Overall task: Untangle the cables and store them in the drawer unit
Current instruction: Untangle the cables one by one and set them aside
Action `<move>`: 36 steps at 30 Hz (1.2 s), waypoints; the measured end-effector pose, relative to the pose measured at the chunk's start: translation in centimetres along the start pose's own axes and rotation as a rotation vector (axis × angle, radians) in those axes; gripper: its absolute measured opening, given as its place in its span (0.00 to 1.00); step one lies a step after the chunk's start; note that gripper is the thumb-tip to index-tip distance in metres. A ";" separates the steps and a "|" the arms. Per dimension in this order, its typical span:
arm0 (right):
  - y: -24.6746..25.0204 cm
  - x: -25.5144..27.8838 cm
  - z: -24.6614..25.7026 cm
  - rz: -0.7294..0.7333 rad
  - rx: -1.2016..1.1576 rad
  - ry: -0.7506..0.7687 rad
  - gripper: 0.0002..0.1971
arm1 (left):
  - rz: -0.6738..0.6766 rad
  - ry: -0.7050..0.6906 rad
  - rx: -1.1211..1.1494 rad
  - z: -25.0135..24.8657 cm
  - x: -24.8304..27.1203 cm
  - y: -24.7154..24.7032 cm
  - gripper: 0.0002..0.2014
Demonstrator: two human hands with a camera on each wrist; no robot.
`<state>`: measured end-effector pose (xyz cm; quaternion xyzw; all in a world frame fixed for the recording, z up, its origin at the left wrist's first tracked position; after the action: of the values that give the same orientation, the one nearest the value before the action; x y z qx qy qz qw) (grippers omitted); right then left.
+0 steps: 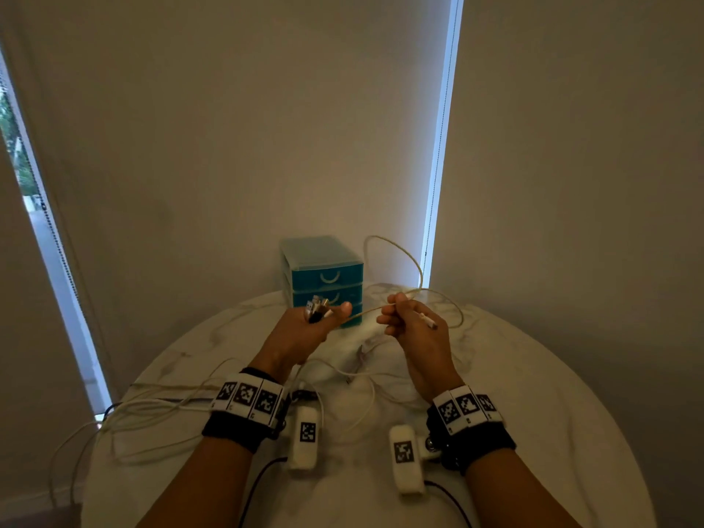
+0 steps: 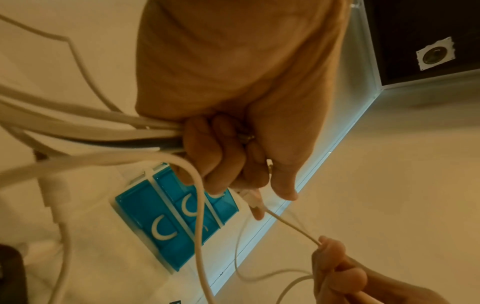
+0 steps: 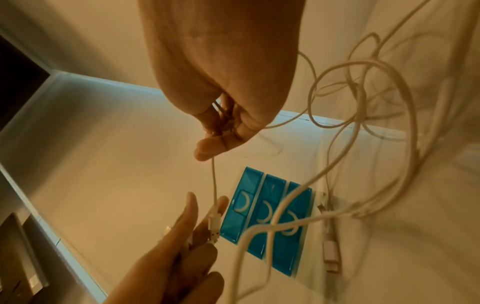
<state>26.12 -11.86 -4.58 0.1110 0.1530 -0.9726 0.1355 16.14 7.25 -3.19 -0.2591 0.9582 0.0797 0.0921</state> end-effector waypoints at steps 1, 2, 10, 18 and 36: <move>0.2 -0.2 0.1 -0.008 -0.009 0.008 0.14 | 0.007 0.017 -0.018 0.2 -0.1 -0.1 0.18; 0.4 -0.2 0.2 -0.012 -0.002 0.015 0.14 | 0.021 0.026 -0.022 0.3 -0.2 -0.2 0.17; -0.7 0.0 1.4 -0.025 -0.192 -0.032 0.15 | 0.092 -0.051 -0.008 -0.9 0.5 -1.0 0.17; 4.3 -4.9 8.5 -0.557 -0.441 0.052 0.15 | -0.364 -0.137 0.467 -2.1 0.2 4.7 0.20; -21.1 2.2 0.2 1.013 0.968 0.424 0.20 | -0.411 -0.147 0.114 -4.6 2.0 18.1 0.21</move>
<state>17.78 6.87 0.73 0.4014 -0.3410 -0.7071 0.4719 4.58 20.86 2.70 -0.4367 0.8789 0.0239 0.1906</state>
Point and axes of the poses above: each hand's wrist, its own x-axis away from the middle knuckle, its own y-axis out of the back of the hand, z = x × y, the point moved 6 cm from there along -x, towards the middle knuckle, and after that the axes turned 8 degrees about x, right-handed, at the moved point
